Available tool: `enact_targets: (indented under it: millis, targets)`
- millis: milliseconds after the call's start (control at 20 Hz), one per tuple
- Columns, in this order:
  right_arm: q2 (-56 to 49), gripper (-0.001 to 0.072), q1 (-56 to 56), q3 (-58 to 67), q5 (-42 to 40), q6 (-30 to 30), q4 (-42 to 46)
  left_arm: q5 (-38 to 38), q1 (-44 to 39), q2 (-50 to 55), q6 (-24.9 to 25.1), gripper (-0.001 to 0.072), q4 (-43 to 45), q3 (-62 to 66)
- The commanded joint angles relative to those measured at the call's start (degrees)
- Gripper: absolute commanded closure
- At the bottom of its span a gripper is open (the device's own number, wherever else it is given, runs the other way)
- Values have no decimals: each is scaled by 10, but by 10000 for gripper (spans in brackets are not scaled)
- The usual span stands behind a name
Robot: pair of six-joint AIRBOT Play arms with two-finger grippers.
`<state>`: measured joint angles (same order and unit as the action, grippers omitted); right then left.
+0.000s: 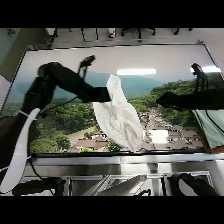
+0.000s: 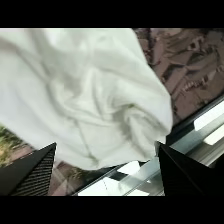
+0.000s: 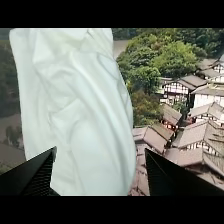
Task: Fold the shirts.
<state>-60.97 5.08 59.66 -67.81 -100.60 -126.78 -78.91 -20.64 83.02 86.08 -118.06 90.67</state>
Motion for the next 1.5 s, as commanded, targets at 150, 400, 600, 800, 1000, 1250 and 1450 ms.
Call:
enact_targets:
  millis: [150, 400, 600, 800, 1000, 1250, 1450]
  targets:
    - [-228, 90, -48, 11, 12, -107, -49, 125, 109, -24, 36, 4, -38, -285]
    - [-313, 92, -126, 55, 61, -107, -50, 204, 78, 89, 130, 4, -162, -323]
    - [-350, 242, -150, 106, 88, -106, -53, 199, 35, 155, 136, 6, -167, -252]
    - [-362, 504, -153, 133, 87, -105, -60, 202, 9, 187, 133, 444, -165, -189]
    - [-358, 693, -153, 140, 82, -107, -71, 183, 12, 189, 133, 694, -165, -143]
    - [-242, 694, -129, 247, 42, -106, -88, 156, 35, 66, 122, 695, -165, -12]
    - [-43, 694, -63, 403, 77, -107, -74, 159, 89, -101, 97, 694, -160, 164]
